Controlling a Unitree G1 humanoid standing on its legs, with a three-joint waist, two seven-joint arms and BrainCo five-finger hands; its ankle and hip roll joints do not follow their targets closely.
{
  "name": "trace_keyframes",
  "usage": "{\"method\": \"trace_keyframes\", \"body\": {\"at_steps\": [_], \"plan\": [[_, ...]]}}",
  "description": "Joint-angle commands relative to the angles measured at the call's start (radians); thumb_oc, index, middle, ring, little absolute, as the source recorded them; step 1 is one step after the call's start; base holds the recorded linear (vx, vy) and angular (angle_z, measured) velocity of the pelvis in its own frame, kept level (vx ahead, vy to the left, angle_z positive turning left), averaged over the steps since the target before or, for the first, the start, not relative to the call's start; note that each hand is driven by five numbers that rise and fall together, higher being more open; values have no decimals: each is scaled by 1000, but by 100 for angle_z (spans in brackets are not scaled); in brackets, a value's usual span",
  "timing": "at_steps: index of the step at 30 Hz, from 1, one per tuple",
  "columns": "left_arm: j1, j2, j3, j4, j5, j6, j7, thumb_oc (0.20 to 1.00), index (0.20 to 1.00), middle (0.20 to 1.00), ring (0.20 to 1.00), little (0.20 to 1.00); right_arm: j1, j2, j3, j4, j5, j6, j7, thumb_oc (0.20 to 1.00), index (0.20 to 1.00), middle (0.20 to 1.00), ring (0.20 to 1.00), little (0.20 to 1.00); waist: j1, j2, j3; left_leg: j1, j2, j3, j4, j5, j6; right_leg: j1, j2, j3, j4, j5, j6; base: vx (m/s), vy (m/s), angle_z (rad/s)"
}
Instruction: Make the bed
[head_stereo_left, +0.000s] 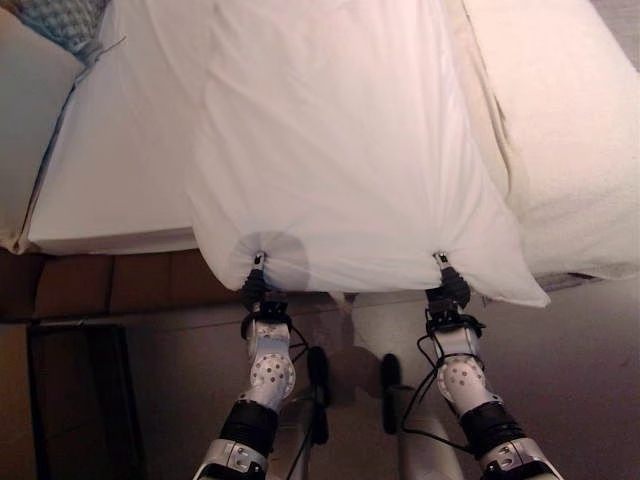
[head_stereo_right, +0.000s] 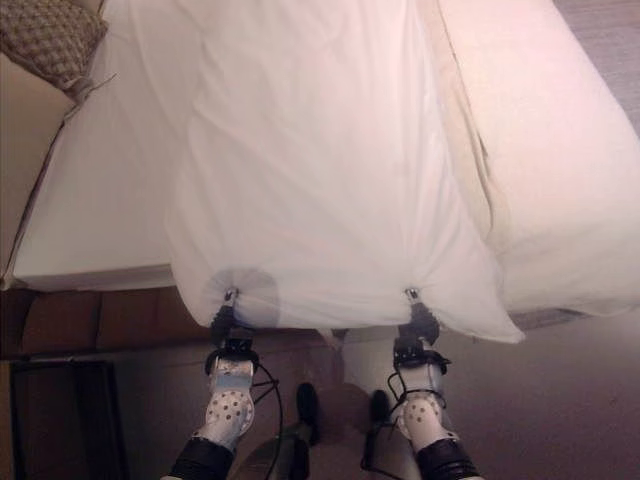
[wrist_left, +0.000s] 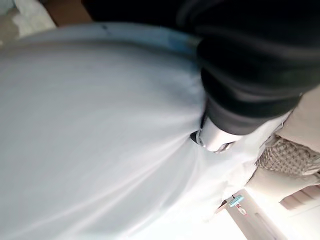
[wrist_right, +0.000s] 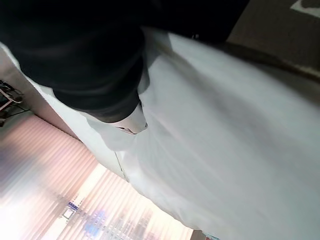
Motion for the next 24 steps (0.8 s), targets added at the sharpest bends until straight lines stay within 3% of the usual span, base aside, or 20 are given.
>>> {"method": "trace_keyframes", "body": {"at_steps": [1,4,7,8,9,10,12,14,15,16,18,20,22,24], "plan": [[50,92,115,-98,33,-104,33,200,200,200,200,200,113,-96,-53,-21,-28,-89,3,200,200,200,200,200,-8,-13,-25,-15,-40,-9,-30,-13,-61,-13,64,53,-156,134,53,-47,-19,12],[61,70,111,-97,23,-109,43,200,200,200,200,200,104,-112,-48,-8,-36,-75,5,200,200,200,200,200,-1,5,-31,-48,-31,10,-1,-8,-65,-6,39,31,-182,141,60,-80,-79,4],[55,60,119,-67,19,-110,49,200,200,200,200,200,102,-120,-55,31,-38,-68,2,200,200,200,200,200,-2,4,-24,-82,-4,23,83,7,-109,27,28,-2,-204,134,45,-52,-156,3],[54,61,119,-66,18,-111,48,200,200,200,200,200,101,-120,-55,31,-37,-68,2,200,200,200,200,200,-4,5,-23,-85,-3,20,89,4,-110,29,29,-4,-206,135,44,-88,-185,23],[43,40,129,-49,-15,-127,58,200,200,200,200,200,99,-131,-61,58,-43,-63,-11,200,200,200,200,200,15,-1,-3,-132,-16,-47,200,41,-150,44,30,-7,-202,127,30,-84,-129,34],[40,34,134,-40,-20,-132,66,200,200,200,200,200,97,-129,-62,73,-38,-61,-16,200,200,200,200,200,16,-7,-8,-133,-21,-69,195,31,-142,38,27,-9,-195,131,28,-86,-150,54],[47,28,157,-9,-12,-137,108,200,200,200,200,200,97,-125,-65,117,-40,-61,-34,200,200,200,200,200,11,-16,-15,-95,38,-89,141,5,-116,38,19,-7,-176,114,29,3,-32,33],[40,28,187,26,11,-155,160,200,200,200,200,200,89,-127,-55,161,-60,-48,-46,200,200,200,200,200,21,-24,-28,-78,88,-157,50,41,-113,20,18,7,-166,113,33,11,23,8],[39,27,188,26,13,-154,163,200,200,200,200,200,88,-127,-55,162,-60,-48,-46,200,200,200,200,200,20,-24,-28,-75,88,-157,43,44,-114,19,18,7,-165,112,33,-14,84,10],[19,31,220,101,50,-154,220,200,200,200,200,200,78,-131,-35,232,-100,-32,-59,200,200,200,200,200,21,-14,-29,-56,150,-185,-87,124,-137,-5,17,11,-142,103,36,-20,118,2],[-16,39,236,178,76,-152,247,200,200,200,200,200,76,-116,-18,276,-77,-15,-41,200,200,200,200,200,19,-2,-35,-18,170,-157,-144,114,-144,-24,9,-3,-133,100,47,-23,195,14],[-43,44,249,234,94,-154,270,200,200,200,200,200,60,-99,2,322,-81,0,-37,200,200,200,200,200,18,5,-20,-22,165,-144,-157,119,-150,-52,-7,-5,-125,113,57,-45,264,33],[-72,46,280,385,103,-132,292,200,200,200,200,200,40,-95,25,419,-137,40,-33,200,200,200,200,200,13,9,4,-53,123,-97,-79,78,-138,-62,-60,12,-125,149,89,-18,410,-1],[-86,42,297,483,75,-99,264,200,200,200,200,200,25,-91,35,473,-167,69,-27,200,200,200,200,200,13,7,8,-60,110,-75,-42,54,-134,-48,-79,20,-137,154,98,36,310,-4]]}}
